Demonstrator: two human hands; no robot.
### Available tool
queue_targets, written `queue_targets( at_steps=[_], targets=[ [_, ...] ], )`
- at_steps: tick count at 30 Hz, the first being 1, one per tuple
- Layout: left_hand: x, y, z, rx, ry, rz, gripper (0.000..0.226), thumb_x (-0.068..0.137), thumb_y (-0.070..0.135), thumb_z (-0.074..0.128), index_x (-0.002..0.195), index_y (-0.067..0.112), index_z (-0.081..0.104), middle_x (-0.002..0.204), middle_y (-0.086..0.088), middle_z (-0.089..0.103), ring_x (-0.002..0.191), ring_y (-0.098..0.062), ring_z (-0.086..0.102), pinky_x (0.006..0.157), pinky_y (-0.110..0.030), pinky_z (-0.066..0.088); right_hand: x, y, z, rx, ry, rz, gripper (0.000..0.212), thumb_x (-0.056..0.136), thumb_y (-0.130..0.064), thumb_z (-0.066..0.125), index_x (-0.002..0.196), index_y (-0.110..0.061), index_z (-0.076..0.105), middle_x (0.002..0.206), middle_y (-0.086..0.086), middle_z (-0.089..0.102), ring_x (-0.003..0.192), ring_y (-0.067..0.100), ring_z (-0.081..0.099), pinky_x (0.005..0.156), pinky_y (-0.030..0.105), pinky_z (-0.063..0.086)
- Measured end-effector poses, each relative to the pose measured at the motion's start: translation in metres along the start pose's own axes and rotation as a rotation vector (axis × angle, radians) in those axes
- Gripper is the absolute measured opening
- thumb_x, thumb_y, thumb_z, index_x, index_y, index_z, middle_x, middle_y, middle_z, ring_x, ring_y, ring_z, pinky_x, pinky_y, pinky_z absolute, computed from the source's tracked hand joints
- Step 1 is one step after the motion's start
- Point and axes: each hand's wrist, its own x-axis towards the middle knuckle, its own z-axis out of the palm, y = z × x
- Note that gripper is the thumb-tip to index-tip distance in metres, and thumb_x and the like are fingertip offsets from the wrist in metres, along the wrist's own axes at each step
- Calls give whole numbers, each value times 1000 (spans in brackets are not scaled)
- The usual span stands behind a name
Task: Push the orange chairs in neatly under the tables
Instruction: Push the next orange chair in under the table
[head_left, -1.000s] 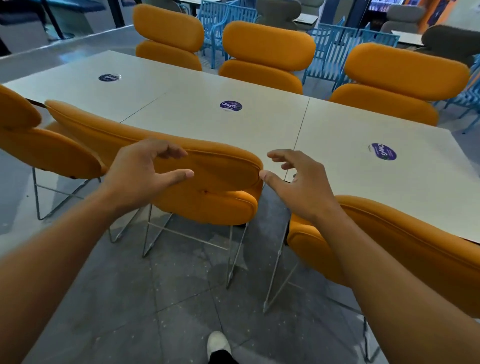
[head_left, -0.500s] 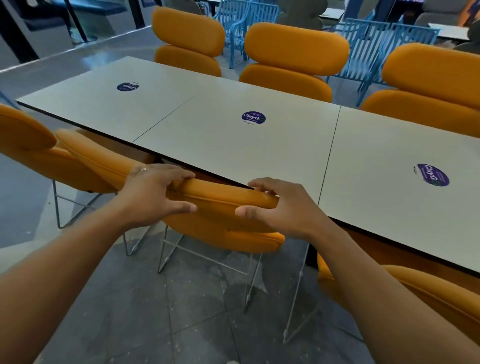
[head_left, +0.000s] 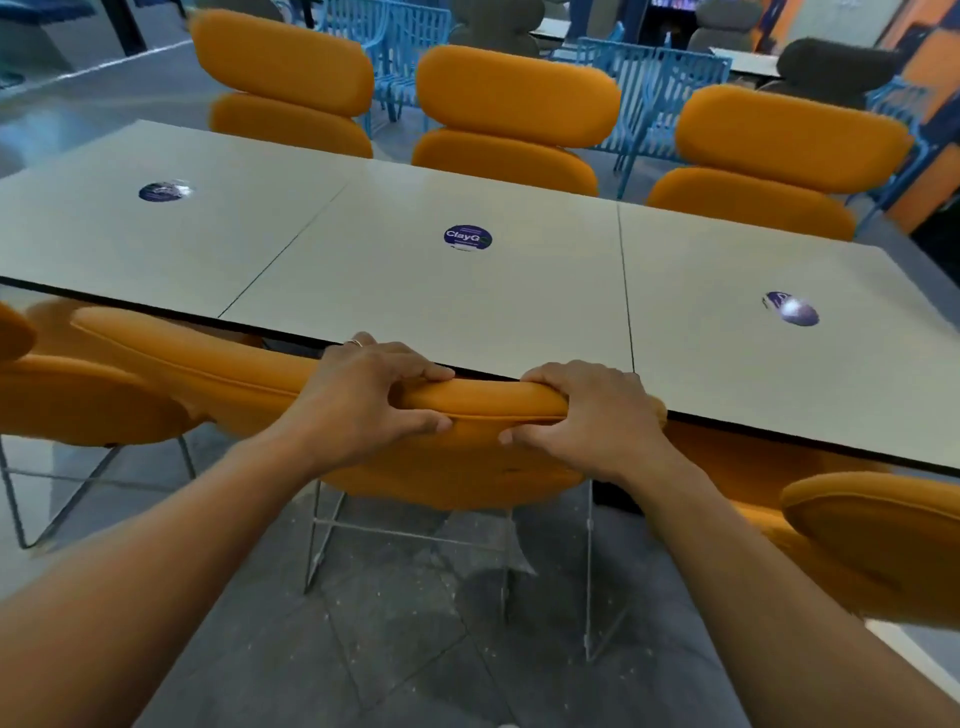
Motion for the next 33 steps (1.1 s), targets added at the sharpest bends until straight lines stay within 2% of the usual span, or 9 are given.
queue_targets(
  at_steps=[7, 10, 14, 16, 18, 21, 25, 28, 33],
  targets=[
    [-14, -28, -17, -48, -43, 84, 57, 80, 56, 64, 133, 40, 50, 132, 11, 56, 122, -17, 45, 107, -48, 34, -5, -25, 10, -122, 68, 180, 77, 62, -89, 60, 126, -45, 57, 121, -9, 63, 114, 20, 52, 96, 44, 36],
    [-16, -51, -28, 50, 2, 16, 70, 74, 64, 65, 136, 40, 44, 134, 6, 55, 126, -23, 44, 109, -53, 27, -3, -26, 8, -154, 27, 203, 82, 58, -92, 57, 126, -46, 57, 121, -8, 62, 114, 22, 51, 94, 45, 35],
    [-17, -79, -31, 262, -82, -131, 96, 60, 77, 66, 142, 40, 31, 143, -1, 46, 136, -30, 33, 114, -53, 12, 1, -25, 4, -184, -15, 215, 86, 58, -87, 67, 131, -44, 54, 126, -5, 59, 119, 25, 49, 98, 48, 36],
    [-21, -82, -23, 351, -39, -107, 94, 60, 75, 68, 140, 37, 35, 138, -2, 48, 134, -31, 35, 113, -51, 11, 1, -23, 4, -195, -16, 206, 83, 59, -80, 73, 130, -43, 54, 126, -4, 59, 118, 25, 50, 97, 46, 35],
    [-22, -78, -15, 393, 60, -82, 84, 60, 70, 72, 131, 34, 46, 127, -4, 54, 125, -33, 41, 109, -51, 18, 1, -16, 4, -179, -2, 200, 79, 61, -71, 79, 129, -39, 55, 124, -3, 58, 116, 24, 50, 96, 45, 34],
    [-19, -78, -12, 410, 100, -94, 78, 56, 68, 76, 122, 32, 54, 116, -5, 58, 115, -35, 46, 100, -49, 23, 0, -10, 4, -153, -10, 193, 74, 62, -65, 81, 125, -34, 57, 119, -3, 58, 111, 22, 51, 96, 43, 36],
    [-16, -81, -9, 424, 121, -103, 74, 54, 69, 76, 114, 31, 58, 110, -4, 59, 110, -34, 48, 97, -48, 24, 4, 0, -1, -173, -54, 161, 73, 59, -76, 77, 118, -38, 58, 105, -8, 61, 100, 19, 56, 91, 42, 41],
    [-15, -81, -6, 403, 139, -90, 71, 53, 68, 77, 111, 32, 58, 105, -1, 58, 107, -33, 48, 97, -47, 23, 6, 6, -4, -181, -75, 151, 70, 55, -83, 72, 108, -41, 59, 96, -12, 61, 91, 15, 58, 77, 35, 46],
    [-10, -82, -6, 364, 135, -69, 66, 55, 66, 78, 109, 33, 57, 105, 1, 57, 106, -30, 47, 97, -48, 23, 1, 10, -1, -176, 28, 169, 65, 53, -84, 72, 99, -40, 60, 89, -15, 61, 85, 13, 57, 70, 32, 44]
  ],
)
